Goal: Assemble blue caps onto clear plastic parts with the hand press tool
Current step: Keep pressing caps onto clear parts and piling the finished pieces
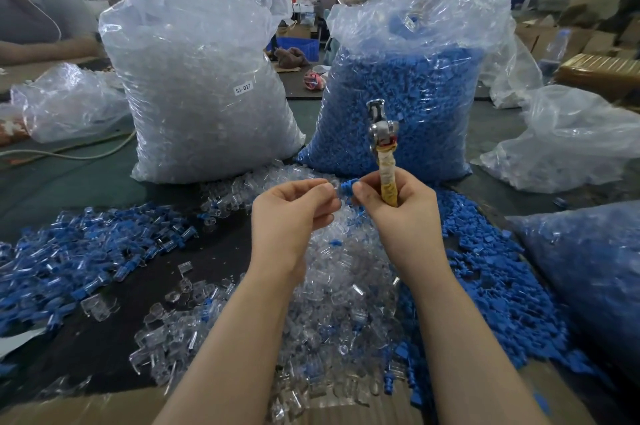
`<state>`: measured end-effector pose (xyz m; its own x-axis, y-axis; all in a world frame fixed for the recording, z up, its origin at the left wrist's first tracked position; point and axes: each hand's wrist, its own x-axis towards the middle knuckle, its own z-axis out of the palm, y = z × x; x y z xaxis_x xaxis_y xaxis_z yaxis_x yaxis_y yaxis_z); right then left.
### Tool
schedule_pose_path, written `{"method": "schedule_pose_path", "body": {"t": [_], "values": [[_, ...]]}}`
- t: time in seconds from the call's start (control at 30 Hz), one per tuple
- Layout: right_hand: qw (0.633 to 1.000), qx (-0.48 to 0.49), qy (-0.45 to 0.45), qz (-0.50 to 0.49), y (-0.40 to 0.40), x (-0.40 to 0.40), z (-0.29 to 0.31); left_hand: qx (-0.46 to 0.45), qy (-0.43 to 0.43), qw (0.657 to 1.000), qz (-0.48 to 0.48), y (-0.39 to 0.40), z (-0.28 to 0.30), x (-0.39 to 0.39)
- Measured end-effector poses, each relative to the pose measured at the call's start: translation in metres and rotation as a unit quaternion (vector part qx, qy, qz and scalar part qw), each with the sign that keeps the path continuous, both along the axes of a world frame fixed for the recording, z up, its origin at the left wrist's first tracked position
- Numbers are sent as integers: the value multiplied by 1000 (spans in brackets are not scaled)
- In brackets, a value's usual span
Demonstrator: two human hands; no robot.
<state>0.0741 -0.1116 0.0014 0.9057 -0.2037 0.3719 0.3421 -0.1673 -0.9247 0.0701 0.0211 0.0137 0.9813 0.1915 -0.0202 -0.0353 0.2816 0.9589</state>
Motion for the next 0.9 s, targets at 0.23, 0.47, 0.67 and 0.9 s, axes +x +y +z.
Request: {"method": "schedule_pose_path", "body": {"t": [0.23,0.47,0.67,0.9], "values": [[998,-48,-39,-32,3,0,-4,-6,-3,1000,-26,-2,2,-4],[997,-48,-45,-29,6,-2,-3,27,-48,998,-13,-7,6,-8],[997,-64,-28,17,2,-2,2,135,-105,984,38,-7,5,-6],[988,-115,50,89,-12,-3,6,123,-108,984,70,-2,1,-3]]}}
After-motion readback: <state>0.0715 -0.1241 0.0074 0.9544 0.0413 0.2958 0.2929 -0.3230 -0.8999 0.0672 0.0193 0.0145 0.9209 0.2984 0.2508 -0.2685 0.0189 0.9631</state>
